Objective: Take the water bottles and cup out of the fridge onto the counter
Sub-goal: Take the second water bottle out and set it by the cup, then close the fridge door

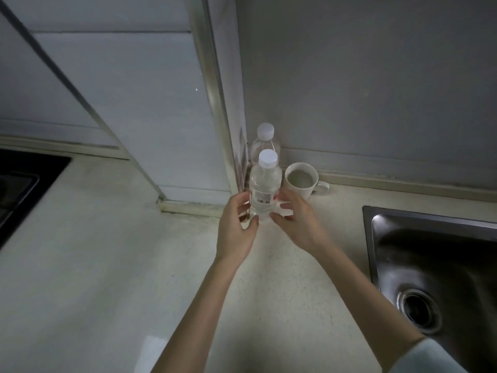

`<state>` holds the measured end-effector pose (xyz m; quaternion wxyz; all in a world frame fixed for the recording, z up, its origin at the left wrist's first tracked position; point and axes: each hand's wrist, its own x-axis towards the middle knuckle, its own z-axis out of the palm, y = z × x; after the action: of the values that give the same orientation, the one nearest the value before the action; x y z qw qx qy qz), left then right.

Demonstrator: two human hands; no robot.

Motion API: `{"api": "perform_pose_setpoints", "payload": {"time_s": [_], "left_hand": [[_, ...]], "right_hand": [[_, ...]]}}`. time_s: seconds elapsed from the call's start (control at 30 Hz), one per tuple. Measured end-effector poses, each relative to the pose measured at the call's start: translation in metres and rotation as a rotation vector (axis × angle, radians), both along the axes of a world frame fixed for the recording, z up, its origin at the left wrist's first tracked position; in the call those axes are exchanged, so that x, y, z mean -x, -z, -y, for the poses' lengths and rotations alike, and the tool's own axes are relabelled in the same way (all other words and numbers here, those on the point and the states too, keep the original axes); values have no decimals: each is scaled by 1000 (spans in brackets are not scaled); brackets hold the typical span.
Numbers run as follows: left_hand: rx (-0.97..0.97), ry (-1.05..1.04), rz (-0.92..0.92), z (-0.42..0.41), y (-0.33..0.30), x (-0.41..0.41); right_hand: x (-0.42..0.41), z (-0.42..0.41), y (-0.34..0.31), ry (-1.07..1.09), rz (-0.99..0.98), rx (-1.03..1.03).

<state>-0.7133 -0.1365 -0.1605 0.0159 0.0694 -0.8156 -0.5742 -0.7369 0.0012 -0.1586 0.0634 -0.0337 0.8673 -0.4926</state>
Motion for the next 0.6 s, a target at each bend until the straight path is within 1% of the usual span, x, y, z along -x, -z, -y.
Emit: {"api": "perform_pose_setpoints", "payload": {"time_s": [0.1,0.3,0.4,0.6], "left_hand": [[-78,-22,5,11,-14,-13],[-177,-87,-39,46,-44,-56],[-273,-181,-50,66,-58,-89],[-376,-374,-108,115,-87,-166]], "right_hand": [[-24,-3,-16,-33,16,-53],[-75,-1,-46,-145,-9,-69],[-92,7,-66,-178,-31,-10],[-117,37,-112,-242,-38,230]]}}
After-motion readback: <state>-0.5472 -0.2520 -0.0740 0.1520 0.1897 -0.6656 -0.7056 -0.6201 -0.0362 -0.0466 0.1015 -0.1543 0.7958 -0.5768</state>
